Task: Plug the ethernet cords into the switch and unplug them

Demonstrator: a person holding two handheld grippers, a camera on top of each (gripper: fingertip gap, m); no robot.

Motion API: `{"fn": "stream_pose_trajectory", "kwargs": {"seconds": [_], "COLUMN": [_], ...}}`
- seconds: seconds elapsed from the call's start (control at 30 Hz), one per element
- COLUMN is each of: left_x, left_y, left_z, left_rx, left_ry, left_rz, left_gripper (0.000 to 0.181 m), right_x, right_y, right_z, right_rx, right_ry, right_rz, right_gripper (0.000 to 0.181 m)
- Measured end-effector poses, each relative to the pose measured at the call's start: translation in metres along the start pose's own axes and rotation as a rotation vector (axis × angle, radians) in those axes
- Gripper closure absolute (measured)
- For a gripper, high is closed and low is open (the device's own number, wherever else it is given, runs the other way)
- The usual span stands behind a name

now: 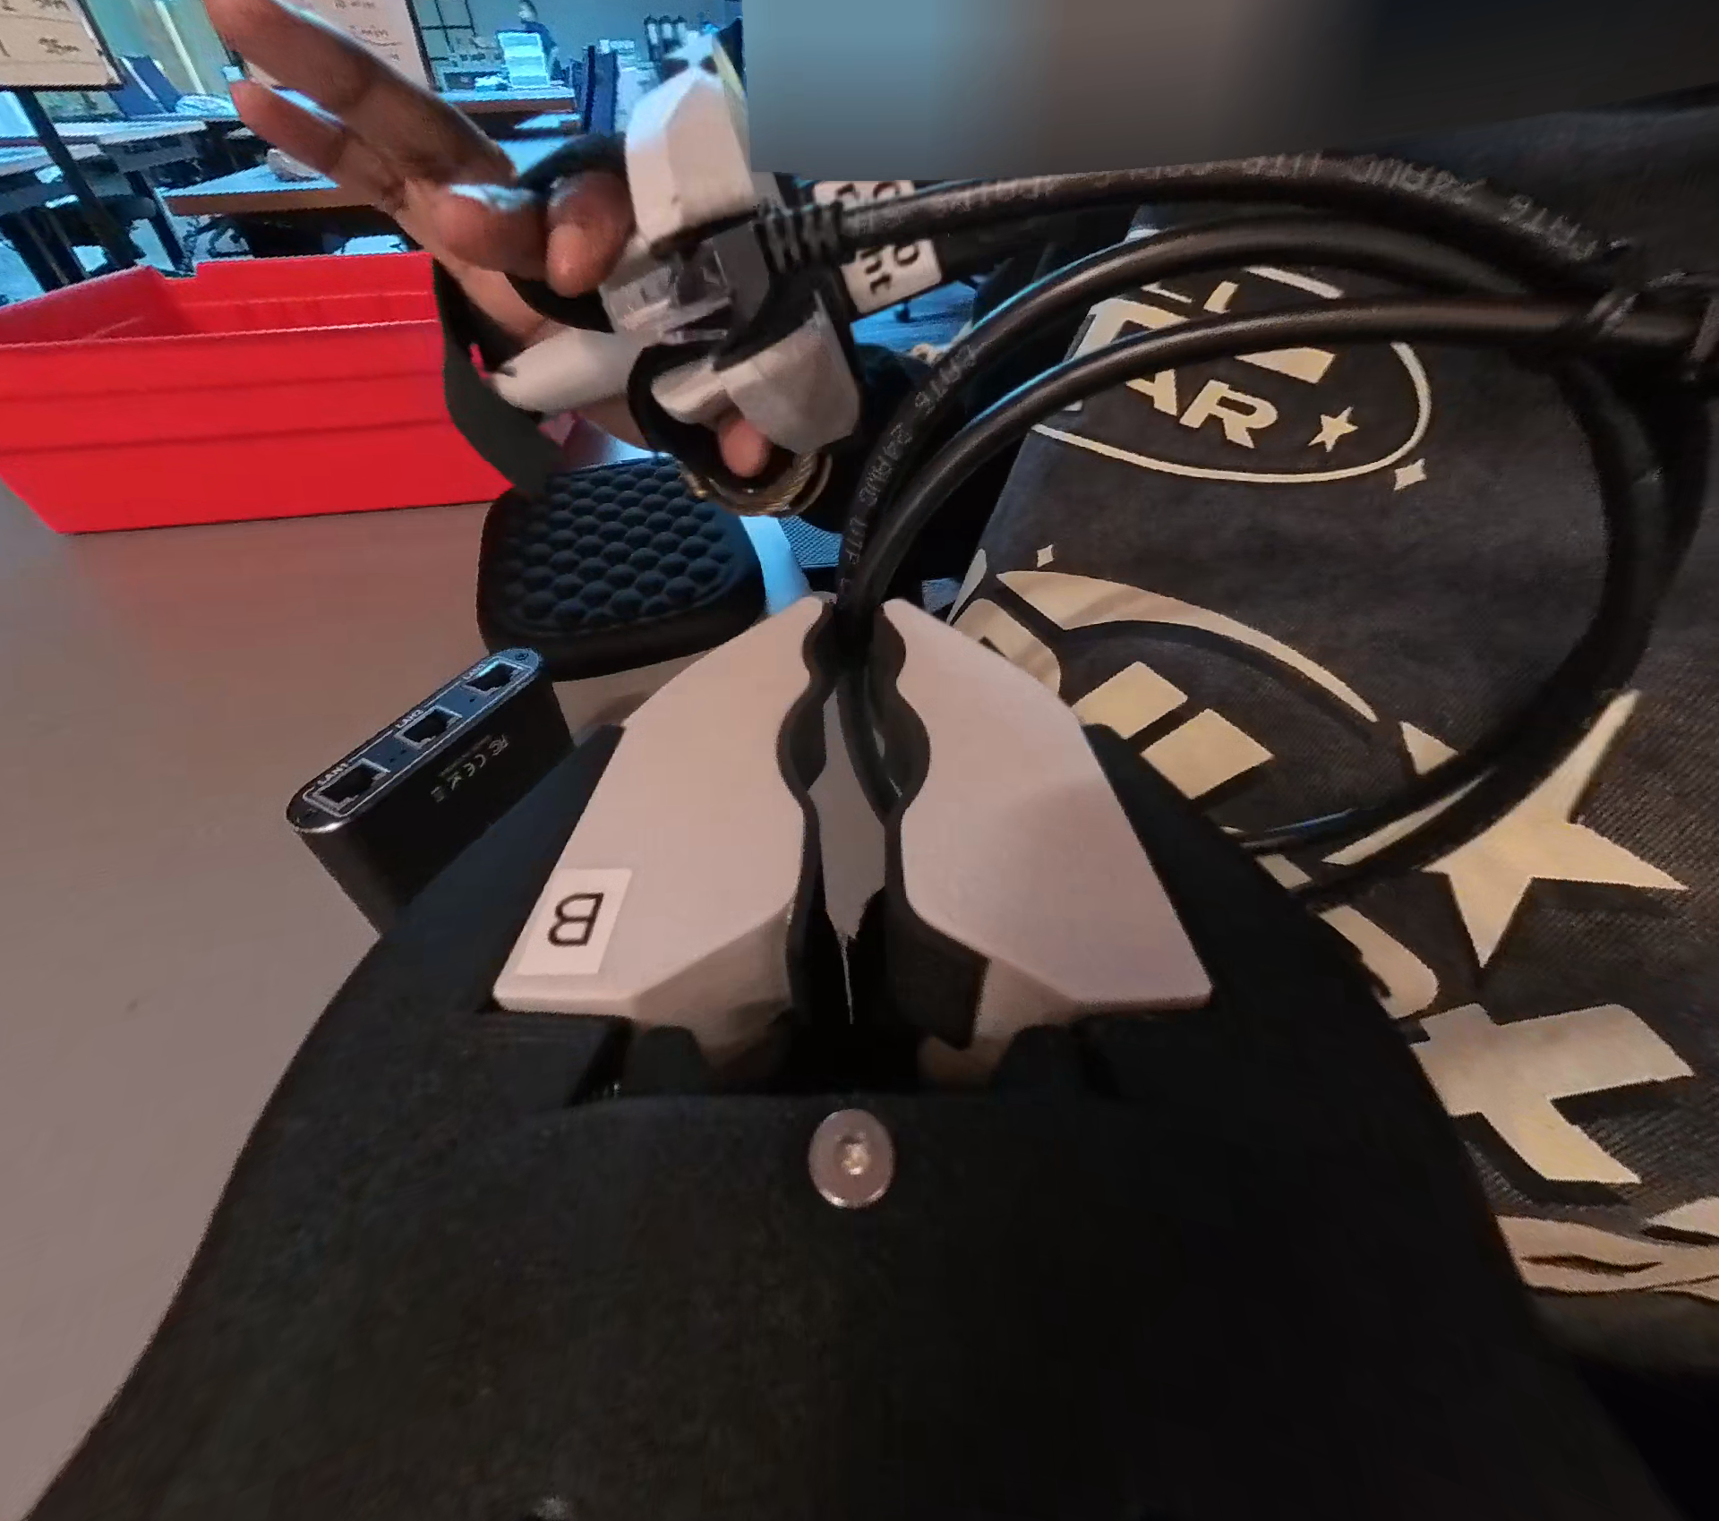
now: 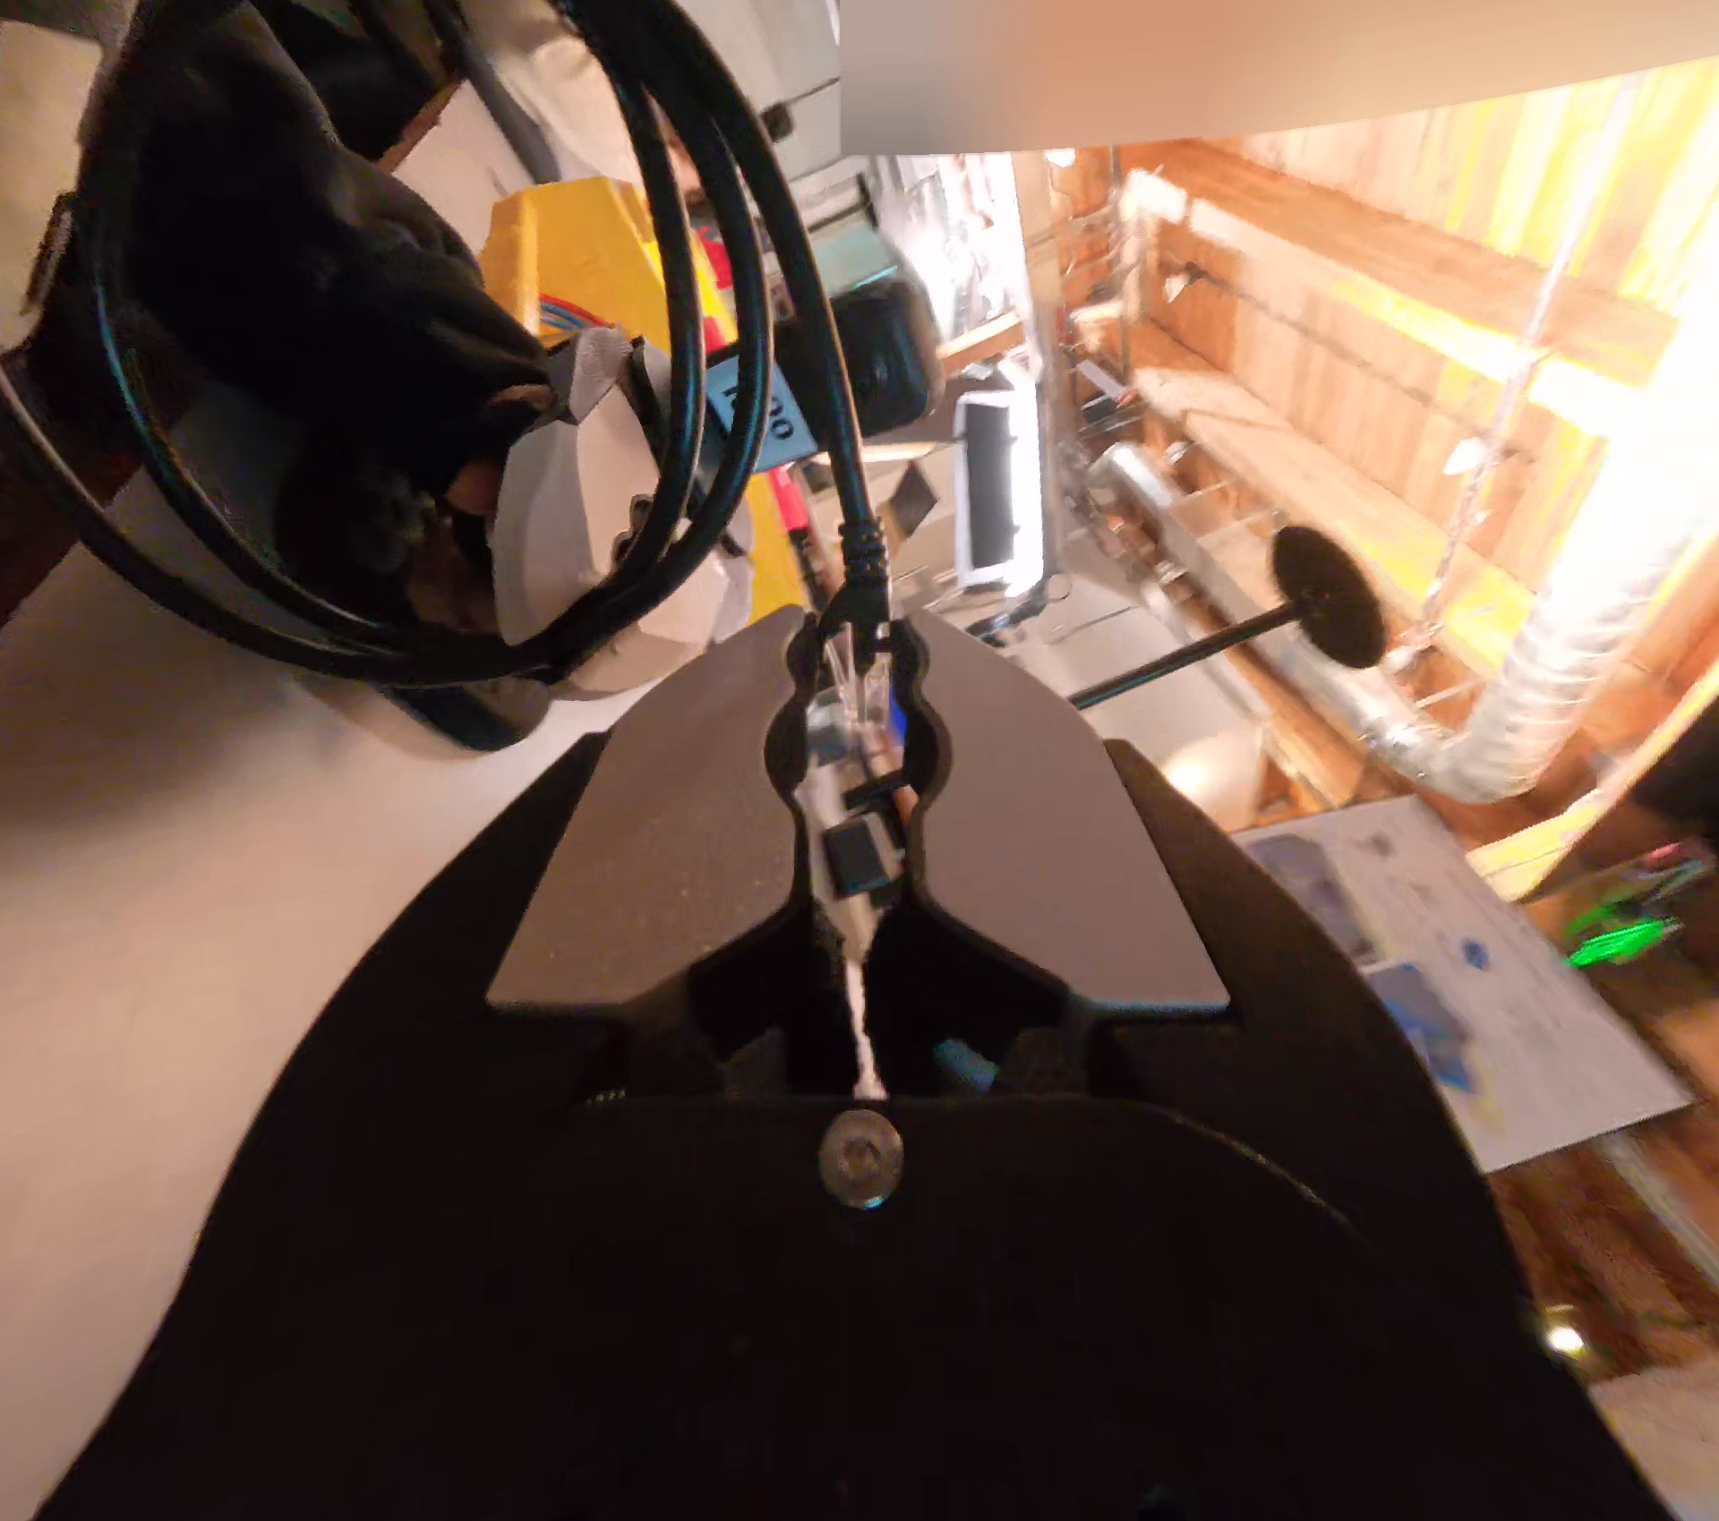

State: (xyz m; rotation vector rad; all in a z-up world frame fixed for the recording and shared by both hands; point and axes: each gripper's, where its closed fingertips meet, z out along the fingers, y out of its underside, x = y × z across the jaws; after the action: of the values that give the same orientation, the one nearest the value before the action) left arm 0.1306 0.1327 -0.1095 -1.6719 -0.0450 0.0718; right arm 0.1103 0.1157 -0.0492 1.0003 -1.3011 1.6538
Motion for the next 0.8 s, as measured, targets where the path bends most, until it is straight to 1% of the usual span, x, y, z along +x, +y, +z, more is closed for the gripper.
{"fn": "stream_pose_trajectory", "kwargs": {"seconds": [0.07,0.1,0.13,0.2,0.23,0.27,0.33,0.43,0.5,0.57,0.6,0.7,0.8], "left_x": [-0.009,-0.015,-0.020,-0.029,-0.035,-0.042,-0.053,-0.055,-0.056,-0.050,-0.046,-0.026,-0.018], "left_y": [-0.001,-0.003,-0.008,-0.026,-0.033,-0.035,-0.030,-0.021,-0.018,-0.016,-0.015,-0.017,-0.013], "left_z": [-0.004,-0.009,-0.015,-0.033,-0.042,-0.050,-0.056,-0.042,-0.033,-0.024,-0.021,-0.013,-0.010], "left_rx": [-0.001,0.005,0.032,0.149,0.195,0.213,0.188,0.125,0.091,0.077,0.077,0.102,0.087], "left_ry": [-0.061,-0.105,-0.146,-0.231,-0.281,-0.339,-0.433,-0.452,-0.470,-0.441,-0.417,-0.320,-0.274], "left_rz": [0.001,0.018,0.044,0.078,0.089,0.102,0.140,0.227,0.296,0.345,0.365,0.423,0.443], "left_gripper": [0.173,0.171,0.168,0.158,0.156,0.155,0.149,0.143,0.140,0.140,0.140,0.142,0.152], "right_x": [0.000,0.001,0.002,-0.002,-0.005,-0.007,-0.008,-0.015,-0.022,-0.033,-0.037,-0.050,-0.057], "right_y": [0.005,0.009,0.016,0.028,0.030,0.031,0.031,0.031,0.027,0.018,0.015,0.007,0.003], "right_z": [-0.001,-0.002,-0.004,-0.009,-0.011,-0.012,-0.013,-0.011,-0.012,-0.015,-0.015,-0.016,-0.015], "right_rx": [-0.031,-0.040,-0.059,-0.096,-0.101,-0.091,-0.055,-0.049,-0.042,-0.044,-0.038,-0.053,-0.068], "right_ry": [-0.049,-0.077,-0.110,-0.215,-0.274,-0.314,-0.379,-0.514,-0.621,-0.756,-0.795,-0.905,-0.953], "right_rz": [0.152,0.270,0.416,0.744,0.895,1.024,1.258,1.590,1.741,1.855,1.887,1.923,1.940], "right_gripper": [0.167,0.167,0.167,0.167,0.167,0.168,0.168,0.168,0.168,0.168,0.167,0.167,0.167]}}
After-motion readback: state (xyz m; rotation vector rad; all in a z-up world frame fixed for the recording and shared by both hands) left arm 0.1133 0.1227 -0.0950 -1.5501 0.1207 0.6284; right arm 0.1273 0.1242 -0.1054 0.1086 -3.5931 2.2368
